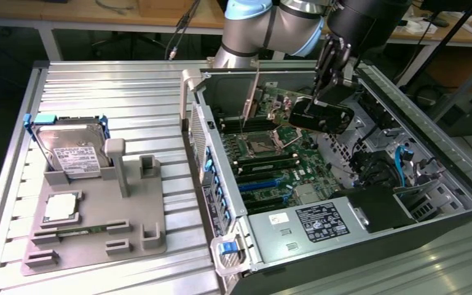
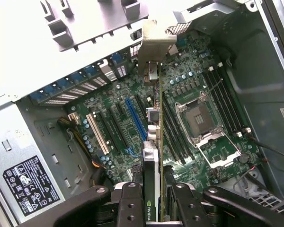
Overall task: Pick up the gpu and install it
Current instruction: 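Insert the gpu into the slot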
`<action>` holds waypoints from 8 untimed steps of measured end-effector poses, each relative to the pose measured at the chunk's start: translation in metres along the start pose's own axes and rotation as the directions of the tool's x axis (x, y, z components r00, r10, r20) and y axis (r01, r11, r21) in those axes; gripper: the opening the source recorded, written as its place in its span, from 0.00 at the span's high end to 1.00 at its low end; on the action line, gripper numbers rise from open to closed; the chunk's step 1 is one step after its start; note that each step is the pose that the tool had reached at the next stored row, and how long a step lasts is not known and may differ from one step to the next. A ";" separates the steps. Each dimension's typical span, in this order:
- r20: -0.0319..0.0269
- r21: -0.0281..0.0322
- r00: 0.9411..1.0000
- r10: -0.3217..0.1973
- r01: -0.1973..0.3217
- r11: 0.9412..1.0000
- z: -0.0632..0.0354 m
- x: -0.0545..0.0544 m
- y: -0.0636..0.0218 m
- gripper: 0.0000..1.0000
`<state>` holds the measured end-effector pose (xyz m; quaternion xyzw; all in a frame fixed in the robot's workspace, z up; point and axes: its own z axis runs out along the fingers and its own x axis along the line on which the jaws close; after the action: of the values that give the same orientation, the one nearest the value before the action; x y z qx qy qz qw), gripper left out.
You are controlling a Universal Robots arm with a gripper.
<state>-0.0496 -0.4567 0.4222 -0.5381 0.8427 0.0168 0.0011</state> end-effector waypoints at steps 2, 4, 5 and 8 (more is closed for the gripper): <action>0.000 0.000 1.000 -0.009 0.009 1.000 0.0000 0.000 0.0000 0.73; -0.001 0.000 1.000 -0.017 0.017 1.000 0.0000 0.000 0.0000 0.73; -0.001 0.000 1.000 -0.021 0.021 1.000 0.0000 0.000 0.0000 0.73; -0.001 -0.001 0.999 -0.032 0.032 0.999 0.0000 0.000 0.0000 0.73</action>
<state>-0.0496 -0.4567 0.4222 -0.5516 0.8339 0.0169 0.0009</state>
